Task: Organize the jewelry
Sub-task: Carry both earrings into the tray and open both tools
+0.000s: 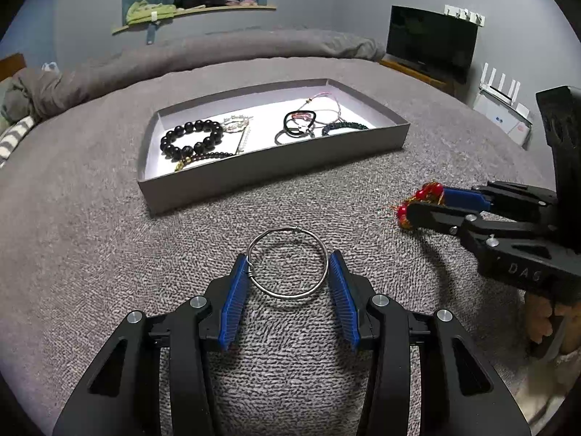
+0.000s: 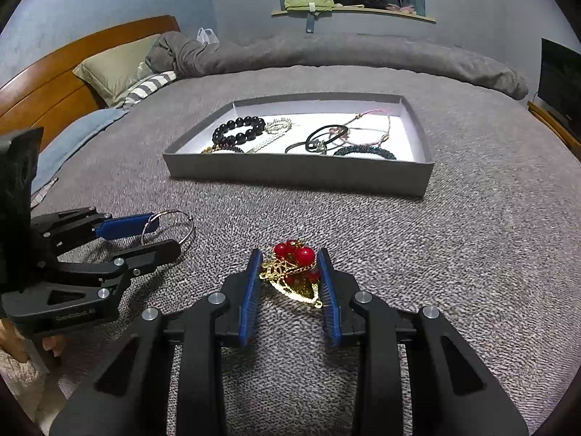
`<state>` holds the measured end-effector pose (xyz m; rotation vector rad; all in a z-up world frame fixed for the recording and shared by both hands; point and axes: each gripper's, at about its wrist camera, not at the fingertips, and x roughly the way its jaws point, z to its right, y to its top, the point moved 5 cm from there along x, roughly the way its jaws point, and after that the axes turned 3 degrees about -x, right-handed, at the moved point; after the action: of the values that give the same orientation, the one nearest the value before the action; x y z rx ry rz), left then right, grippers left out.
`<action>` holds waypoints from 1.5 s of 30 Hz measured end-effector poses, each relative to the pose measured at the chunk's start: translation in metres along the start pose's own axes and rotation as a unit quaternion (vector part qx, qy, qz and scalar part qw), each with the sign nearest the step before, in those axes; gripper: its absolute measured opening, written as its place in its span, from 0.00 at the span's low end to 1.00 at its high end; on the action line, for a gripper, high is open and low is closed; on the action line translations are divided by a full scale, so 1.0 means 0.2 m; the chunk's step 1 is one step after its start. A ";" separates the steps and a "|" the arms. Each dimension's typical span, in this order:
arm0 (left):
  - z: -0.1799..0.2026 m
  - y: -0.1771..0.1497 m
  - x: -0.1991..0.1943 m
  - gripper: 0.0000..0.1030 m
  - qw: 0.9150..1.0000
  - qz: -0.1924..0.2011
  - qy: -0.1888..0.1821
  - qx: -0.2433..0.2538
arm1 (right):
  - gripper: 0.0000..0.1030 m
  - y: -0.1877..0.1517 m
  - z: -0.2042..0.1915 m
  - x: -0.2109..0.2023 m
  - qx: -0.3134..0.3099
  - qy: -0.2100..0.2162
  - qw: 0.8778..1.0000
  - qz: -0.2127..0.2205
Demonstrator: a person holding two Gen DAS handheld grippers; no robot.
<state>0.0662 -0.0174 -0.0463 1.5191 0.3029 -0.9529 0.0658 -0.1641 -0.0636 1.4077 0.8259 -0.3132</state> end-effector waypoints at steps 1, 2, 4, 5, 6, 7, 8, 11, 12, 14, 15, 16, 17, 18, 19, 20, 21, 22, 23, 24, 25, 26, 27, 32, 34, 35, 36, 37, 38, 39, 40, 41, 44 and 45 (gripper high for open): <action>0.00 0.00 0.00 0.46 1.000 -0.001 0.000 -0.001 | 0.30 0.00 0.00 0.00 0.000 0.000 1.000 0.002; 0.00 0.00 0.00 0.46 1.000 -0.001 -0.001 -0.002 | 0.30 0.01 0.00 -0.01 0.000 -0.001 1.000 0.004; 0.00 0.00 0.01 0.46 1.000 -0.003 0.000 -0.003 | 0.30 0.02 0.01 -0.03 0.002 -0.001 1.000 0.007; 0.00 0.00 0.01 0.46 1.000 -0.004 -0.001 -0.004 | 0.30 0.02 0.02 -0.03 0.004 0.000 1.000 0.007; 0.00 0.00 0.01 0.46 1.000 -0.005 -0.001 -0.004 | 0.30 0.02 0.02 -0.03 0.005 0.001 1.000 0.007; 0.00 0.00 0.01 0.46 1.000 -0.005 -0.001 -0.004 | 0.30 0.03 0.03 -0.03 0.006 0.002 1.000 0.007; 0.00 0.01 0.01 0.46 1.000 -0.004 -0.002 -0.003 | 0.30 0.03 0.03 -0.04 0.006 0.002 1.000 0.007; 0.00 0.03 -0.01 0.46 1.000 0.002 -0.001 0.001 | 0.30 0.04 0.05 -0.04 0.006 0.003 1.000 0.005; 0.00 0.04 -0.02 0.46 1.000 0.003 -0.001 0.001 | 0.30 0.05 0.06 -0.04 0.005 0.002 1.000 0.006; 0.00 0.07 -0.03 0.46 1.000 0.009 -0.001 0.004 | 0.30 0.07 0.07 -0.04 0.005 0.003 1.000 0.003; -0.01 0.09 -0.04 0.46 1.000 0.012 -0.002 0.004 | 0.30 0.08 0.08 -0.03 0.004 0.003 1.000 0.002; -0.01 0.12 -0.05 0.46 1.000 0.015 -0.005 0.003 | 0.30 0.09 0.09 -0.03 0.003 0.002 1.000 0.002; -0.02 0.14 -0.05 0.46 1.000 0.017 -0.007 0.002 | 0.30 0.10 0.10 -0.02 0.002 0.000 1.000 0.003; -0.02 0.15 -0.05 0.46 1.000 0.018 -0.010 0.001 | 0.30 0.12 0.11 -0.02 0.001 -0.001 1.000 0.005; -0.03 0.18 -0.05 0.46 1.000 0.020 -0.013 0.001 | 0.30 0.14 0.12 -0.02 -0.001 -0.002 1.000 0.006; -0.03 0.20 -0.05 0.46 1.000 0.021 -0.013 0.002 | 0.30 0.16 0.13 -0.02 -0.002 -0.002 1.000 0.008; -0.04 0.23 -0.05 0.46 1.000 0.022 -0.012 0.003 | 0.30 0.18 0.14 -0.02 -0.003 -0.002 1.000 0.010; -0.05 0.25 -0.04 0.46 1.000 0.025 -0.009 0.005 | 0.30 0.20 0.15 -0.01 -0.005 -0.003 1.000 0.013; -0.06 0.28 -0.02 0.46 1.000 0.024 -0.009 0.008 | 0.30 0.23 0.16 -0.01 -0.006 -0.002 1.000 0.015; -0.06 0.30 -0.02 0.46 1.000 0.025 -0.007 0.009 | 0.30 0.25 0.17 -0.01 -0.006 -0.002 1.000 0.017; -0.07 0.33 0.00 0.46 1.000 0.026 -0.004 0.013 | 0.30 0.29 0.19 -0.01 -0.006 -0.003 1.000 0.020; -0.08 0.36 0.02 0.46 0.999 0.028 -0.002 0.017 | 0.30 0.31 0.20 0.00 -0.005 -0.005 1.000 0.023; -0.08 0.39 0.04 0.46 0.999 0.029 0.000 0.019 | 0.30 0.35 0.22 0.00 -0.004 -0.007 1.000 0.026; -0.10 0.54 0.21 0.46 1.000 0.017 -0.004 0.017 | 0.30 0.52 0.32 0.10 0.015 -0.010 0.999 0.030; -0.10 0.58 0.28 0.46 1.000 0.010 -0.002 0.018 | 0.30 0.56 0.34 0.16 0.022 -0.011 0.999 0.026; -0.10 0.60 0.32 0.46 1.000 0.007 -0.001 0.019 | 0.30 0.60 0.35 0.20 0.021 -0.015 0.999 0.025; -0.10 0.61 0.36 0.46 1.000 0.003 0.000 0.021 | 0.30 0.63 0.35 0.24 0.018 -0.022 0.999 0.023; -0.09 0.62 0.38 0.46 1.000 0.000 0.001 0.022 | 0.30 0.65 0.35 0.28 0.015 -0.028 0.999 0.021; -0.08 0.62 0.42 0.46 1.000 -0.005 0.001 0.023 | 0.30 0.67 0.36 0.31 0.012 -0.032 0.999 0.020; -0.08 0.63 0.44 0.46 1.000 -0.008 -0.001 0.021 | 0.30 0.70 0.36 0.35 0.008 -0.038 0.999 0.018; -0.08 0.63 0.46 0.46 1.000 -0.010 -0.003 0.020 | 0.30 0.72 0.36 0.37 0.006 -0.042 0.999 0.017; -0.07 0.64 0.48 0.46 1.000 -0.012 -0.005 0.017 | 0.30 0.76 0.37 0.41 0.004 -0.049 0.999 0.017; -0.08 0.64 0.54 0.46 1.000 -0.022 -0.004 0.007 | 0.30 0.81 0.37 0.49 0.007 -0.051 0.999 0.011; -0.09 0.64 0.56 0.46 1.000 -0.025 0.001 0.006 | 0.30 0.83 0.37 0.52 0.011 -0.048 0.999 0.006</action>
<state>0.2297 -0.0655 -0.0374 1.5300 0.3392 -0.9941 0.2692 -0.1764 -0.0147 1.4071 0.7375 -0.3781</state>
